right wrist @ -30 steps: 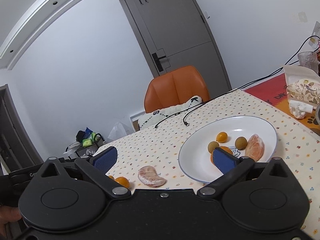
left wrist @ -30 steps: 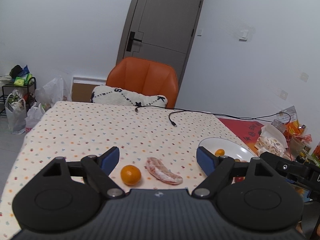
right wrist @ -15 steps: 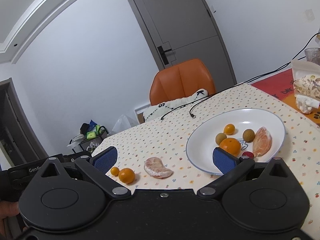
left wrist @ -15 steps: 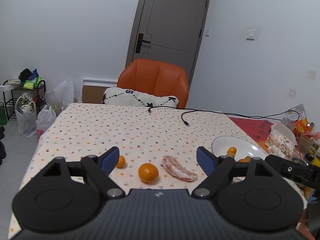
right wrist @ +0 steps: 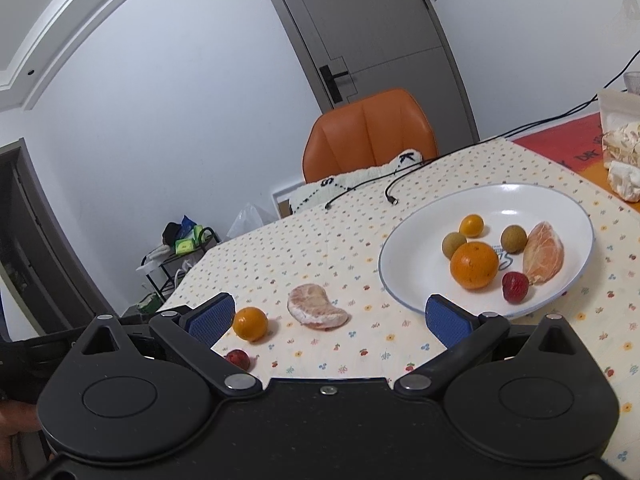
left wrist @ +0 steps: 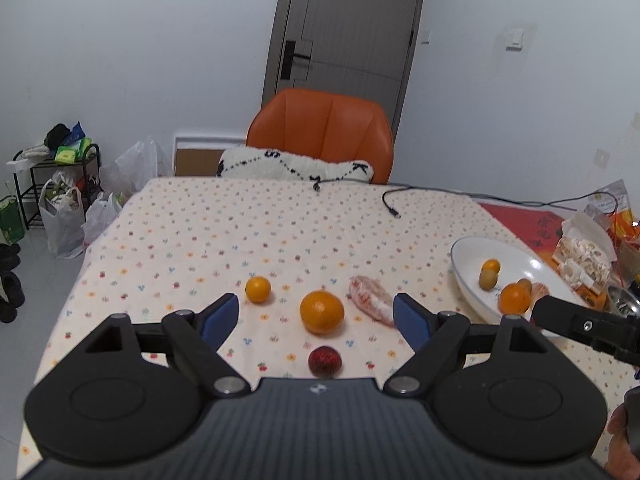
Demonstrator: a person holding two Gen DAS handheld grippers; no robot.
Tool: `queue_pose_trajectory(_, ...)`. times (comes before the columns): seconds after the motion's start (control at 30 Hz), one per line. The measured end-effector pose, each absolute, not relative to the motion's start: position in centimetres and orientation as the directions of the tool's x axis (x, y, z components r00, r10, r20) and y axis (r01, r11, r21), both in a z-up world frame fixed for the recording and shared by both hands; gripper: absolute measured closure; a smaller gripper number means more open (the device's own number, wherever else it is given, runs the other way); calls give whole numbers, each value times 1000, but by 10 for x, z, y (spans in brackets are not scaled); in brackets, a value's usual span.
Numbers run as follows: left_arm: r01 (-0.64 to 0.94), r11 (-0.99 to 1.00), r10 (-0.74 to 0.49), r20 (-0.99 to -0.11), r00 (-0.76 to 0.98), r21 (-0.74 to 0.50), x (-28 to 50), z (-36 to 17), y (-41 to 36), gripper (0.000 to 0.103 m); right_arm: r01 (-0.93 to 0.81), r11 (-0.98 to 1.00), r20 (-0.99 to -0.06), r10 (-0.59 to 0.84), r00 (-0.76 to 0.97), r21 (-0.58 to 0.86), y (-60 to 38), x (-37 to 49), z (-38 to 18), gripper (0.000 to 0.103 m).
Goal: Organize fruits
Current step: 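Withdraw both tools from the plate toward the remaining fruit, then grasp the dark red plum with the left tool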
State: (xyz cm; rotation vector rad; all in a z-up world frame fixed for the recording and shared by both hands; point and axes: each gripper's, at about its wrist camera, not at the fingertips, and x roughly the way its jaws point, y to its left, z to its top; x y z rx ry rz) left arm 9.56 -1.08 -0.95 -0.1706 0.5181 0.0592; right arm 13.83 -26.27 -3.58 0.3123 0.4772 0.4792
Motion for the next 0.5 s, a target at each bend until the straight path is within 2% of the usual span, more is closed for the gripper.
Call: queue_pose_trajectory(0.5, -79, 981, -31, -548, 836, -177, 110, -43, -11, 23, -366, 834, -409, 528, 744, 413, -257, 155, -61, 0)
